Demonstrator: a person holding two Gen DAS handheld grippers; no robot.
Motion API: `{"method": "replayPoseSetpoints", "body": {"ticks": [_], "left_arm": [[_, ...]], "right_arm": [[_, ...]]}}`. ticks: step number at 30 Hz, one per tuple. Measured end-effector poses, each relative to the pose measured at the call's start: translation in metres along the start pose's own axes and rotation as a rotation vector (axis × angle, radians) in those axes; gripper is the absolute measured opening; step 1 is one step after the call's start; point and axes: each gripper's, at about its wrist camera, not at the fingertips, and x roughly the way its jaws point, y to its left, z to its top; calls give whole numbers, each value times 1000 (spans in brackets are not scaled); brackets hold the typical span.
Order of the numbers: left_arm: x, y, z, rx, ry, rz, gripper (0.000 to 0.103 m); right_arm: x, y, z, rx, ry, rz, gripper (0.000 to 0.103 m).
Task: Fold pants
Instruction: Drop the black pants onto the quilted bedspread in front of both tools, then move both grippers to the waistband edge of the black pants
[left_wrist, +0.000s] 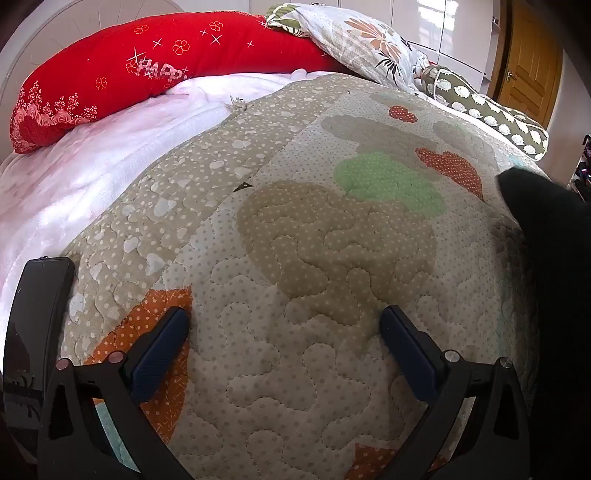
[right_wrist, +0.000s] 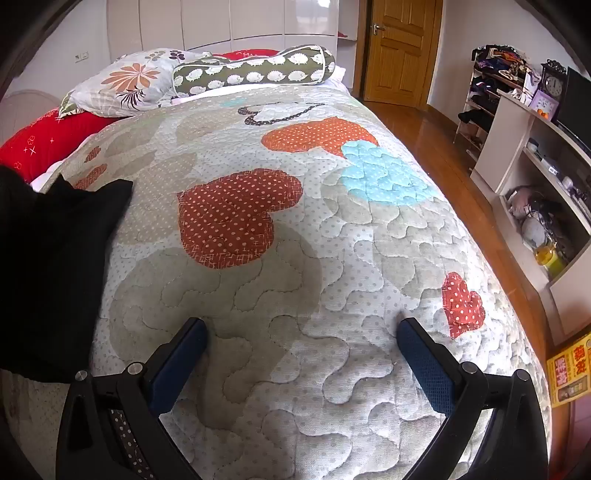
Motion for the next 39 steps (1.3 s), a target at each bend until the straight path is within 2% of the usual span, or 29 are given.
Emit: {"method": "replayPoseSetpoints", "body": {"ticks": [39], "left_arm": [[0,-2,3,2,3,6,103]], "right_arm": [[-3,3,-2,2,-3,0,103]]}}
